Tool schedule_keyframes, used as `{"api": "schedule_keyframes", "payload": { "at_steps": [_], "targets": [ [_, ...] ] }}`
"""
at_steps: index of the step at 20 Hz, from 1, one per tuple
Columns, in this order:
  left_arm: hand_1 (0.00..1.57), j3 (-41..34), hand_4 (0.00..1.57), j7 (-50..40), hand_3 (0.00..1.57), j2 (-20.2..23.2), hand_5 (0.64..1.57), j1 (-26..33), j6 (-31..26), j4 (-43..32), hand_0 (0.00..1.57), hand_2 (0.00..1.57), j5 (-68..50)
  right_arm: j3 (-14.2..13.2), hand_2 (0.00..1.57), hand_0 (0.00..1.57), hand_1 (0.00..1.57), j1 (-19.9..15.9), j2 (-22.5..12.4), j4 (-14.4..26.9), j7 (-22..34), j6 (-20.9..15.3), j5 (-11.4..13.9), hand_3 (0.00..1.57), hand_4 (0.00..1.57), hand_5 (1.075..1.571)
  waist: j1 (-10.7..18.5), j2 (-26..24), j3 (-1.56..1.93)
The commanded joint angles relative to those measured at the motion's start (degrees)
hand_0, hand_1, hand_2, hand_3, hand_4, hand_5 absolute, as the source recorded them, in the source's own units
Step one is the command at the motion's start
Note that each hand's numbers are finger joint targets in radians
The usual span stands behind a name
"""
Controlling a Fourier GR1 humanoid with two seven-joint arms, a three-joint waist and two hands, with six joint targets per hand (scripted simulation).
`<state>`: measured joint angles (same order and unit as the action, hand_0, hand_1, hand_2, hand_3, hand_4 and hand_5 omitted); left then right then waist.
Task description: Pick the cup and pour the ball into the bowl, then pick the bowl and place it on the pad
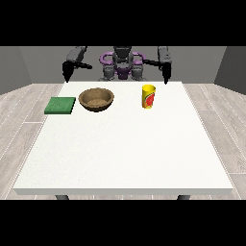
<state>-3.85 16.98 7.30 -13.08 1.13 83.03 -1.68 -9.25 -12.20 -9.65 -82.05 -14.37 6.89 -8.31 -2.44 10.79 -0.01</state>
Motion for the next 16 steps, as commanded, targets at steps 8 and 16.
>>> {"api": "schedule_keyframes", "payload": {
  "at_steps": [8,16],
  "targets": [
    [0.0,0.31,0.0,13.25,0.0,-4.08,1.232,-4.08,4.44,-16.18,0.0,0.0,4.95,-6.65,0.0,0.0,0.0,-5.35,-6.22,13.33,-5.17,6.12,-3.8,0.0,0.0,1.564,0.48,0.89,0.01],
    [0.0,-4.71,0.0,22.79,0.0,-3.75,1.262,-11.49,6.17,-32.0,0.0,0.0,3.67,-4.19,0.0,0.0,0.0,-4.23,-4.35,14.64,-10.02,7.02,-1.77,0.0,0.0,1.559,-3.11,3.8,-0.01]
  ]
}}
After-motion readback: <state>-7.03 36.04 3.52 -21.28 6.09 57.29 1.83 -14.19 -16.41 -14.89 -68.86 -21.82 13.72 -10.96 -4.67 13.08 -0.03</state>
